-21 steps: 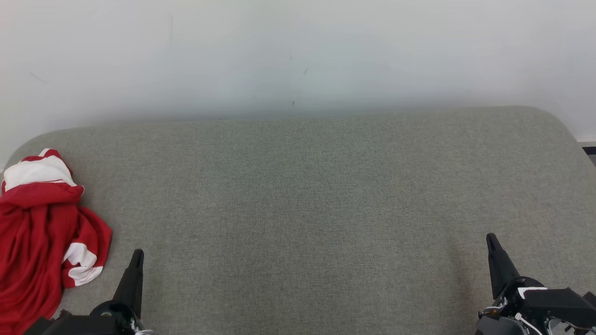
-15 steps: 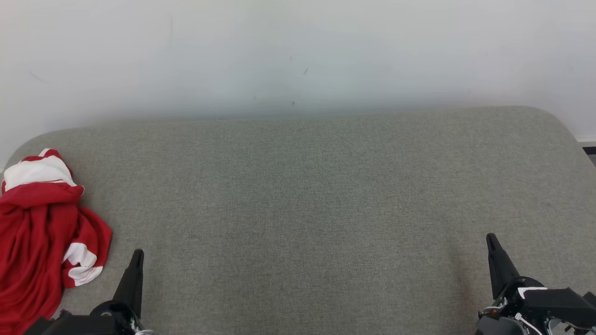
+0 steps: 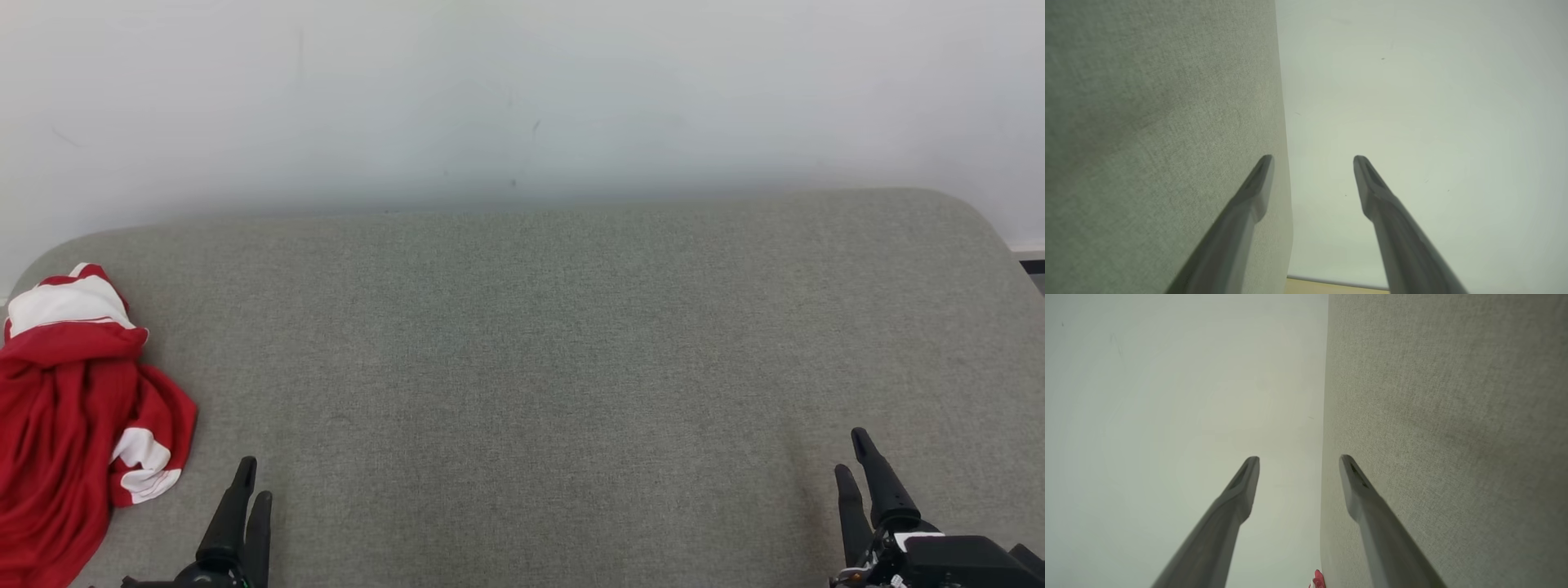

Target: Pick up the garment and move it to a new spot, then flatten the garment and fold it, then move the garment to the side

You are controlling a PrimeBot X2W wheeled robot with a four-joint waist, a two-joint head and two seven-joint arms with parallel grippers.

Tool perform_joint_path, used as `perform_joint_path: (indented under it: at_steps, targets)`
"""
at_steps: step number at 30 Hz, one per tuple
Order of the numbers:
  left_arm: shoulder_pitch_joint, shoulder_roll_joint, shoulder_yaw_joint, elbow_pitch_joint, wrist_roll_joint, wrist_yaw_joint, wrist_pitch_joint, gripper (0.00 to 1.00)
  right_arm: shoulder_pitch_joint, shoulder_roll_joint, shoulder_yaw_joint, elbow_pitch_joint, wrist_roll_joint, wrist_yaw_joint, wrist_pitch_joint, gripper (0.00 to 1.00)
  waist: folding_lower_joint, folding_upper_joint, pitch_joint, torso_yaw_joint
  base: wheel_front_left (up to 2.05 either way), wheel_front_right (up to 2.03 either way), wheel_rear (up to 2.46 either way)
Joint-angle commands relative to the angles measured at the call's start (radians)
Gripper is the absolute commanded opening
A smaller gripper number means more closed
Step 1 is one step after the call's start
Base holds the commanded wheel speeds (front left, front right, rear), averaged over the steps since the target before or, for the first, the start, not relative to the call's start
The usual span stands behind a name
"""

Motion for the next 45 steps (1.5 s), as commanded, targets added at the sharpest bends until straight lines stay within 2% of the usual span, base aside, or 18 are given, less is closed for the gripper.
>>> perform_joint_path:
  at_steps: [1,11,19,29,37,45]
  targets:
    - [-0.011,0.004,-0.011,-0.017,0.004,0.000,-0.015,1.00,-0.017,-0.002,0.017,-0.017,-0.010,0.000,-0.015,1.00,0.0000,0.0000,-0.004,-0.001,0.00,0.00,0.00]
    - [0.004,0.005,-0.043,-0.014,0.035,0.001,-0.059,1.00,-0.016,-0.003,0.059,-0.009,-0.070,0.000,-0.060,1.00,0.0000,0.0000,-0.017,-0.002,0.00,0.00,0.00]
    - [0.011,0.007,-0.067,-0.010,0.137,0.014,-0.095,1.00,-0.014,-0.003,0.068,0.004,-0.206,0.000,-0.095,1.00,0.0000,0.0000,-0.028,-0.002,0.00,0.00,0.00]
    - [0.019,0.010,-0.090,-0.015,0.339,0.038,-0.135,1.00,-0.019,-0.003,0.079,0.032,-0.452,-0.001,-0.135,1.00,0.0000,0.0000,-0.039,0.002,0.00,0.00,0.00]
    - [0.038,0.012,-0.102,-0.036,0.565,0.055,-0.168,1.00,-0.013,-0.003,0.077,0.021,-0.647,-0.001,-0.168,1.00,0.0000,0.0000,-0.050,0.006,0.00,0.00,0.00]
    - [0.050,0.014,-0.117,-0.050,0.739,0.064,-0.195,1.00,-0.007,-0.003,0.082,0.022,-0.786,-0.001,-0.195,1.00,0.0000,0.0000,-0.060,0.009,0.00,0.00,0.00]
